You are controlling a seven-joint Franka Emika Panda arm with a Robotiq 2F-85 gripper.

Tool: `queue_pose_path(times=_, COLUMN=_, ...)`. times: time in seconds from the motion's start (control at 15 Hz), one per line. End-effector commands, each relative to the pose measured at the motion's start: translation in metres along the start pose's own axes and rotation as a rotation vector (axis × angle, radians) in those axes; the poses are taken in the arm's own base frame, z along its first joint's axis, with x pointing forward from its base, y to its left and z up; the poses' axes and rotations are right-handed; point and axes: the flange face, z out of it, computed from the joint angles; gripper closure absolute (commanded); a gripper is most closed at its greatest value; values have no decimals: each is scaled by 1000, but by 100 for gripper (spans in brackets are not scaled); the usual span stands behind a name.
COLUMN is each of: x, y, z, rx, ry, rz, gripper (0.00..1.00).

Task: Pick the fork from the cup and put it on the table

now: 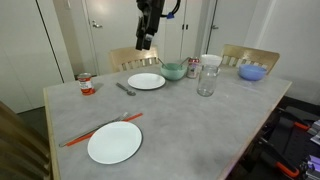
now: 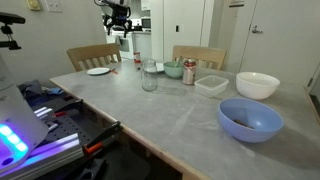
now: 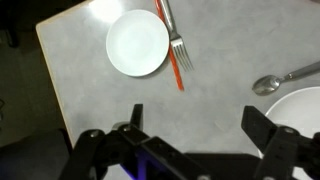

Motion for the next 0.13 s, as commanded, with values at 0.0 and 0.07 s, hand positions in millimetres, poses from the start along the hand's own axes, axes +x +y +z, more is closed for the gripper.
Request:
queue_pose_path(times=0.0, x=-7, y=16, z=-31, rx=70, ry=121, rz=-157, gripper=0)
queue_pose_path(times=0.07, x=-10, y=18, z=-38, rx=98, ry=154, rz=-205, gripper=0)
